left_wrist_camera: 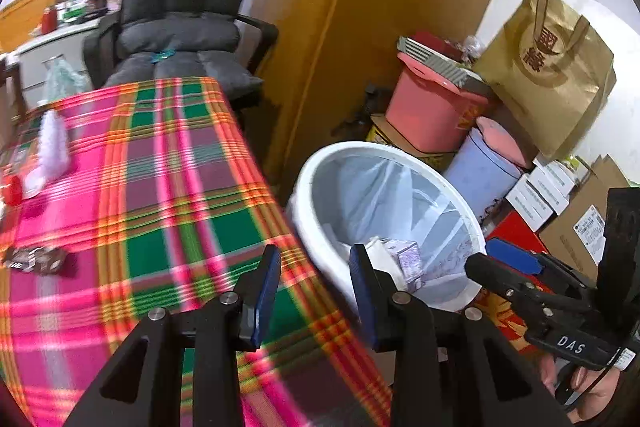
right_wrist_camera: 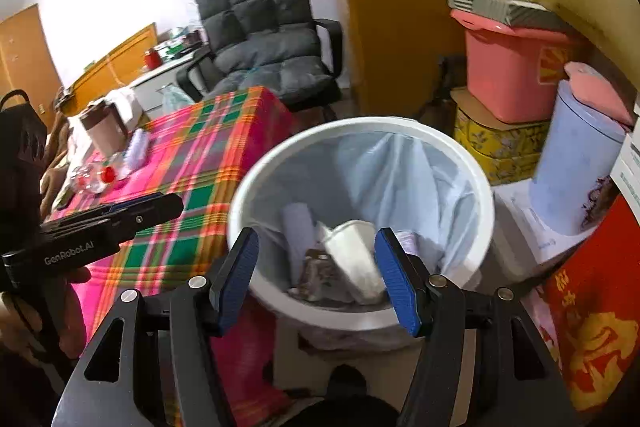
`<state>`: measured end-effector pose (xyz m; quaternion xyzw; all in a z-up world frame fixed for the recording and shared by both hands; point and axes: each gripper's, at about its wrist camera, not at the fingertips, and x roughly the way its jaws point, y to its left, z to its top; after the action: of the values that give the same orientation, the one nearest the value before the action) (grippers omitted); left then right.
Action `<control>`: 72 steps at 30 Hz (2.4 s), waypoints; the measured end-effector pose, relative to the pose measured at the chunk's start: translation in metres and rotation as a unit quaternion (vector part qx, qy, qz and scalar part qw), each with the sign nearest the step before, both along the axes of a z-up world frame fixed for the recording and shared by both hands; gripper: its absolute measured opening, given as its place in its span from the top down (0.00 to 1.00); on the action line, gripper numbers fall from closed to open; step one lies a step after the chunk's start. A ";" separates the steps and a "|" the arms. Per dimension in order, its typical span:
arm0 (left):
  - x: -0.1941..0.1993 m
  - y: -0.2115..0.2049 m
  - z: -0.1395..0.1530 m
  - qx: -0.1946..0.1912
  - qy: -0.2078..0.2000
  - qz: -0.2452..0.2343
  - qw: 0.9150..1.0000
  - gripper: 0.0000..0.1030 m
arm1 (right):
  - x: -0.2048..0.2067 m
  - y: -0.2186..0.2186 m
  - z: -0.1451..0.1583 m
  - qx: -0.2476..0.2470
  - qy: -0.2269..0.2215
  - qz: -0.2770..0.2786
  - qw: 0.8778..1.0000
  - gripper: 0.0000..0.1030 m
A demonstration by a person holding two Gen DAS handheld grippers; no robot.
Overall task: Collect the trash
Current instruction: 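Move both open tools back over the table, then reach the right tool toward the brown chocolate bar on the cloth, then close the right tool on the brown chocolate bar and lift it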
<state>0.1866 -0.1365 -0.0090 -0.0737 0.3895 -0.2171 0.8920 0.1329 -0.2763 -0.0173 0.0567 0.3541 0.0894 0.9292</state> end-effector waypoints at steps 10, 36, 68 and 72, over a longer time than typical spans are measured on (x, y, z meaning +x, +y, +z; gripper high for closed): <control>-0.034 0.047 0.007 0.005 -0.009 0.042 0.999 0.66 | -0.012 0.032 0.008 0.009 -0.007 0.053 0.999 0.39; -0.079 0.181 0.003 0.020 -0.012 0.182 0.983 0.66 | -0.003 0.136 0.010 0.001 -0.001 0.193 0.981 0.40; -0.037 0.274 -0.011 0.014 0.014 0.250 0.968 0.66 | 0.088 0.241 -0.044 -0.079 0.060 0.338 0.936 0.40; -0.028 0.275 -0.012 0.010 0.017 0.250 0.968 0.66 | 0.084 0.245 -0.041 -0.093 0.060 0.351 0.930 0.69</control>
<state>0.1586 0.1382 -0.0209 -0.1632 0.3761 0.0186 0.9119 0.2172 -0.0313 -0.0587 -0.1523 0.4136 0.3725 0.8167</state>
